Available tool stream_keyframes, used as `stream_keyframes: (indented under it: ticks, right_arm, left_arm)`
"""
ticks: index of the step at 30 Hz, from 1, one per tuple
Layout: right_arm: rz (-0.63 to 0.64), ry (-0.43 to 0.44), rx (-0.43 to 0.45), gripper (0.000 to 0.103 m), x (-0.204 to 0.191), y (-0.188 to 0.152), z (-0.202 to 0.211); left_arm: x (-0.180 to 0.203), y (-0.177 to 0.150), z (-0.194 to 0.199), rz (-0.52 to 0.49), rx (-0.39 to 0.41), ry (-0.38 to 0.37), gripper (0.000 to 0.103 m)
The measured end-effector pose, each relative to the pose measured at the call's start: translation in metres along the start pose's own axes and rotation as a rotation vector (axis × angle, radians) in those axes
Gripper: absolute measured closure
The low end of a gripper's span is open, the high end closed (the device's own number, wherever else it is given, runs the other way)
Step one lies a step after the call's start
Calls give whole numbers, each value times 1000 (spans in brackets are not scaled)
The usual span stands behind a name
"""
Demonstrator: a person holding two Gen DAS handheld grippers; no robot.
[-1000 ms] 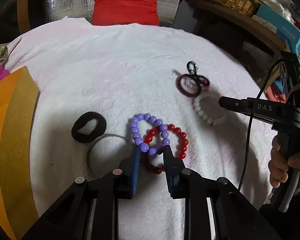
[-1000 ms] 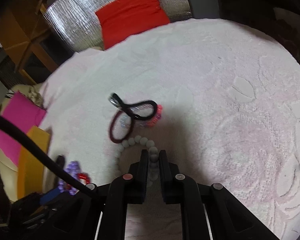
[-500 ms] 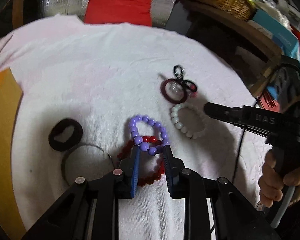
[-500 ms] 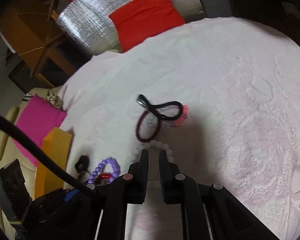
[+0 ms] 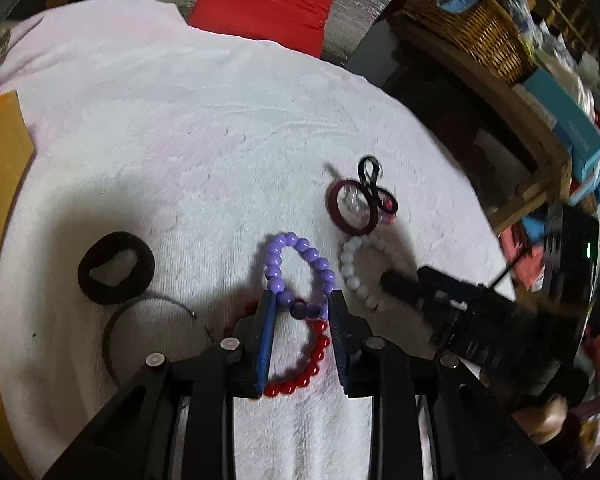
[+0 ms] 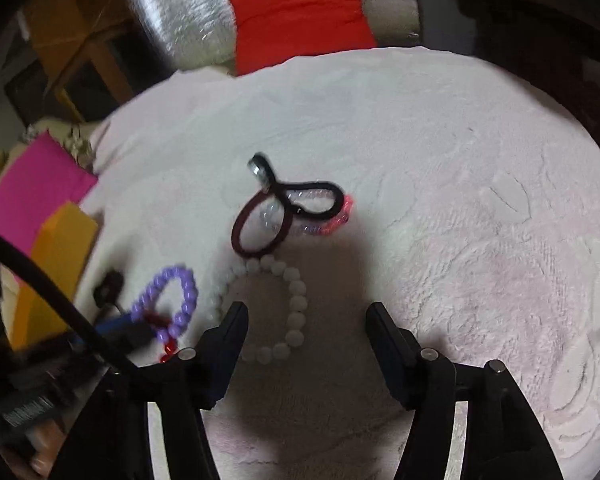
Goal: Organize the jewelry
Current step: 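Close the left tool on the purple bead bracelet and lift it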
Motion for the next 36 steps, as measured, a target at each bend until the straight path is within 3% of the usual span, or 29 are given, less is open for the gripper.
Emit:
stream_keyframes:
  ticks: [5, 10, 12, 13, 15, 17, 26, 36]
  right_arm:
    - [146, 2, 10, 25, -14, -7, -2]
    - [201, -4, 37, 27, -15, -14, 2]
    - [208, -17, 44, 50, -14, -14, 2]
    - [227, -36, 54, 57, -14, -15, 4]
    - [227, -41, 62, 85, -14, -13, 6]
    - [205, -63, 67, 92, -7, -8, 7]
    - [97, -63, 151, 92, 7, 12, 28]
    - [36, -13, 239, 92, -3, 29, 54]
  left_arm:
    - [-7, 12, -3, 59, 16, -35, 74]
    - [-10, 11, -17, 69, -17, -11, 74]
    - [-8, 9, -21, 48, -25, 11, 74]
    - [-6, 9, -21, 37, -19, 20, 75]
    - [-2, 10, -20, 15, -12, 28, 79]
    - [2, 9, -20, -8, -10, 33, 92]
    - [21, 15, -5, -106, 62, 38, 93]
    - [17, 28, 40, -128, 158, 49, 93]
Point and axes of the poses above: each gripper's, at about its wrist camera, not at the fingertips, and z roughly against the way its jaws point, x to its right, y to its top, the point moved 8 cm from there along -z, roughly the way its jaws point, and after that the axes turned 6 degrees about x, right-handed, at the moved point
